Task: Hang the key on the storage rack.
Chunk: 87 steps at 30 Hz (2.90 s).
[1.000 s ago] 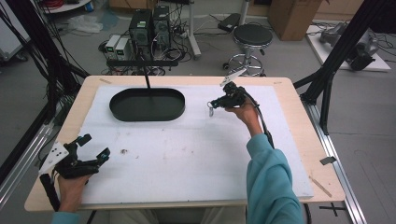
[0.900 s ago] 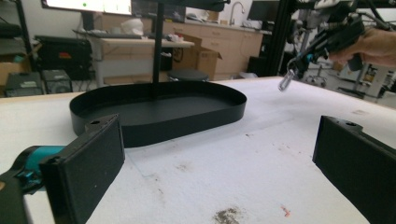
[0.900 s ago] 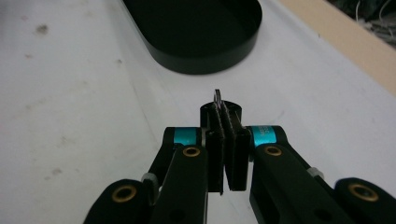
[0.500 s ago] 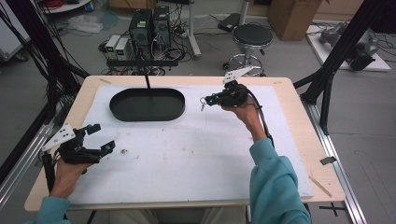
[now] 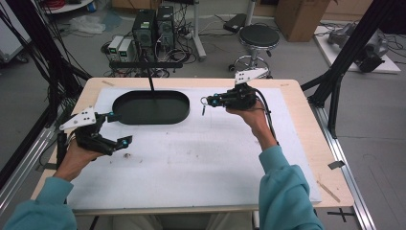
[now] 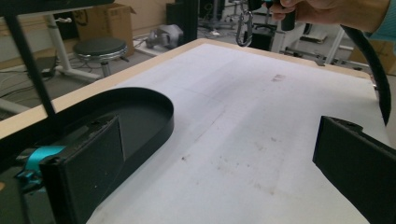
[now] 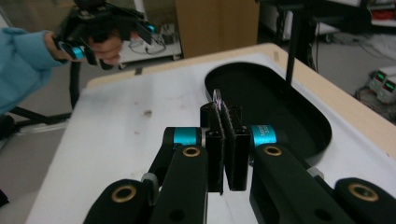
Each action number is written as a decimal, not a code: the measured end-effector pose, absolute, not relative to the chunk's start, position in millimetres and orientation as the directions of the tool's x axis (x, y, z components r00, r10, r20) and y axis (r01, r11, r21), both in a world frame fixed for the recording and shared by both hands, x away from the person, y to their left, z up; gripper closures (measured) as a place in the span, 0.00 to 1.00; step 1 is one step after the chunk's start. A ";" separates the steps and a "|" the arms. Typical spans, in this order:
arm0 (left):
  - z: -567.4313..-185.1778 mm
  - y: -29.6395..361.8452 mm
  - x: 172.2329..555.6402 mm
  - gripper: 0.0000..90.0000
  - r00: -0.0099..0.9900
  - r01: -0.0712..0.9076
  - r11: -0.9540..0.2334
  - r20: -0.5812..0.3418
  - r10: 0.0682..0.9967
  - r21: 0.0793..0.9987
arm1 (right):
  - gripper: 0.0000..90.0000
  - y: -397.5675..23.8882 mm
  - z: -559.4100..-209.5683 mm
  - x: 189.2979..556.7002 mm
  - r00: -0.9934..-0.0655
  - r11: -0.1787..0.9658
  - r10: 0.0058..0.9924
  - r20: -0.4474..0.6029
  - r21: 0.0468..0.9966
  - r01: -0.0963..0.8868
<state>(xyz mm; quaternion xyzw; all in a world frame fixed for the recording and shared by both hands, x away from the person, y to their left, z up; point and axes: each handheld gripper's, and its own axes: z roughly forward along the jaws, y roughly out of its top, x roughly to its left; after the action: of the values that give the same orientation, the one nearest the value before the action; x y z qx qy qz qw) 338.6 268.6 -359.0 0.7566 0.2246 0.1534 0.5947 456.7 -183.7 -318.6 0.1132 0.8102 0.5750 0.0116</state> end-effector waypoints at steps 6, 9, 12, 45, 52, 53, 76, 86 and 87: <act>-343.4 248.5 352.0 0.03 0.882 0.150 -0.215 -0.032 0.471 0.965 | 0.99 -182.0 -314.2 451.7 -0.979 0.308 0.171 0.107 0.938 0.157; -334.5 237.2 358.2 0.03 0.894 0.135 -0.218 -0.024 0.447 0.967 | 0.99 -181.6 -311.6 449.5 -0.983 0.305 0.156 0.094 0.942 0.138; -327.8 227.6 363.7 0.03 0.904 0.131 -0.212 -0.029 0.427 0.969 | 0.99 -180.2 -308.7 446.0 -0.986 0.308 0.141 0.088 0.943 0.128; -311.9 149.8 386.8 0.04 0.963 0.106 -0.248 -0.038 0.266 0.963 | 0.99 -144.2 -298.8 426.4 -0.999 0.356 0.016 0.028 0.934 0.032; -313.2 143.5 387.9 0.17 0.968 0.100 -0.253 -0.035 0.250 0.962 | 0.99 -141.6 -298.5 423.8 -1.000 0.365 0.002 0.027 0.930 0.026; -313.4 142.5 388.1 0.19 0.969 0.099 -0.255 -0.034 0.245 0.962 | 0.99 -141.6 -298.4 423.3 -0.999 0.367 0.002 0.032 0.930 0.031; -310.3 133.7 387.7 0.77 0.966 0.096 -0.270 -0.024 0.258 0.958 | 0.99 -136.7 -299.9 422.6 -0.999 0.365 -0.030 0.028 0.931 0.016; -308.2 134.4 386.2 0.89 0.967 0.082 -0.265 -0.013 0.253 0.961 | 0.99 -137.2 -299.6 422.4 -0.999 0.363 -0.028 0.034 0.932 0.021; -308.2 134.5 386.2 0.90 0.968 0.080 -0.267 -0.010 0.253 0.960 | 0.99 -137.1 -299.6 422.4 -0.999 0.362 -0.028 0.034 0.932 0.022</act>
<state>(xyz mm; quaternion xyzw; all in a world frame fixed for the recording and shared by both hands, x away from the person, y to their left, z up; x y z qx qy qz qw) 386.2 134.5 -308.2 0.7926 0.1048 0.0724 0.5963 422.4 -137.1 -299.6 -0.0020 0.8251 0.5646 -0.0221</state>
